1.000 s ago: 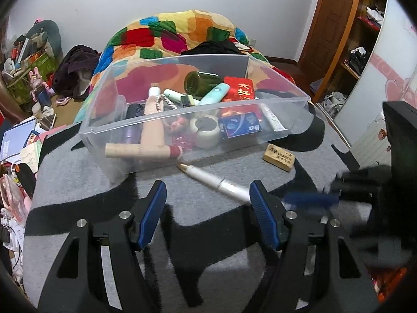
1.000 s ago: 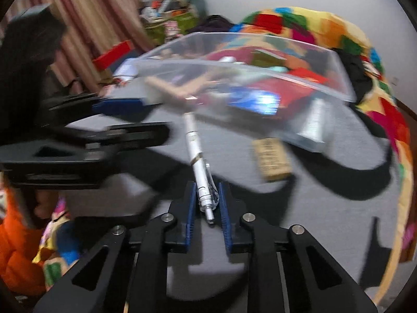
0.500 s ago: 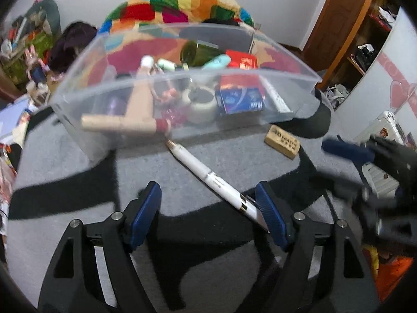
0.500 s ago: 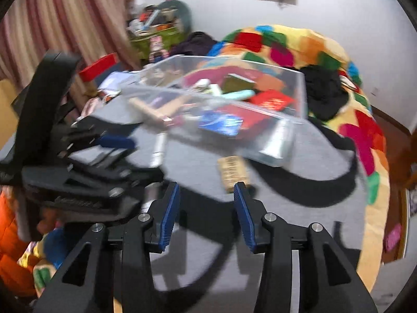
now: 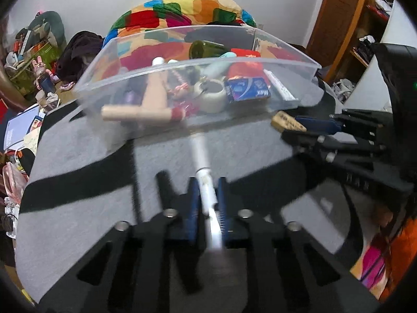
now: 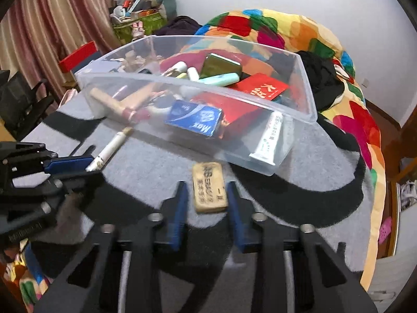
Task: Organize objects
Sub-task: 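Grasp the white pen with the left tool while the right tool grasps the beige eraser, then lower the white pen and beige eraser into the clear box and open both tools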
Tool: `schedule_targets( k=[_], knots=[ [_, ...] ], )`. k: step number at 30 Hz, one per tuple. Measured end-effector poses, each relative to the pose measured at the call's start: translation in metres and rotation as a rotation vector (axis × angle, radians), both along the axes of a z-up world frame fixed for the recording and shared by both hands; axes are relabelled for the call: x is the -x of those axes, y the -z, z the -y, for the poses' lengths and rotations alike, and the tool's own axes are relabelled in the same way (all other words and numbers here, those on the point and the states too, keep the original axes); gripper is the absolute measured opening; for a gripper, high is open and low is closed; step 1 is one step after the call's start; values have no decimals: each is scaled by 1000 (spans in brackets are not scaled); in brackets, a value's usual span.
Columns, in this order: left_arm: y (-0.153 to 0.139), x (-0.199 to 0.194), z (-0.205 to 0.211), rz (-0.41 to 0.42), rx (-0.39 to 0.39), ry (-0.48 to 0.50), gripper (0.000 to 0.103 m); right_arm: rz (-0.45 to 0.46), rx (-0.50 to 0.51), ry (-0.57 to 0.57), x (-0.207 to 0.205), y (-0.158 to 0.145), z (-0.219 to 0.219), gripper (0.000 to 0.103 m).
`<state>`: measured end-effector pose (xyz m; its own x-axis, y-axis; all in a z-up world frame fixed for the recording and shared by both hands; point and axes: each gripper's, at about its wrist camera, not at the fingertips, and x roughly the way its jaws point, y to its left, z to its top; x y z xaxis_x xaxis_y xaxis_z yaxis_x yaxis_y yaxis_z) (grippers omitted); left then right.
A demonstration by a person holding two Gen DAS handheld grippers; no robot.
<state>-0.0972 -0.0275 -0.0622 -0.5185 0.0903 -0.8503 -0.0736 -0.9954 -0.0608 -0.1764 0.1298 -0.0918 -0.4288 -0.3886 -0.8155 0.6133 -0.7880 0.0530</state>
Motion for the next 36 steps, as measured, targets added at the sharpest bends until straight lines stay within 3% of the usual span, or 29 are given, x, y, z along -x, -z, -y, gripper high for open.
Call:
schedule_targets(
  k=[6,15,21,28,36],
  knots=[
    [-2,-29,14,-22,48,49,10,0,46,-31,-16,-4,-1,22],
    [1,-21,3,-76,105,42,10,-1,113,-32,-31,-16,2,22],
    [-12,-24,5,-118,68,25,10,-61,156,-24,-39,-37,2,22],
    [-52,-24,17,-226,-4,-6,10,-124,202,-2,-37,-60,7,22],
    [-83,7,34,-268,-73,-41,10,-138,229,74,-9,-72,13,22]
  ],
)
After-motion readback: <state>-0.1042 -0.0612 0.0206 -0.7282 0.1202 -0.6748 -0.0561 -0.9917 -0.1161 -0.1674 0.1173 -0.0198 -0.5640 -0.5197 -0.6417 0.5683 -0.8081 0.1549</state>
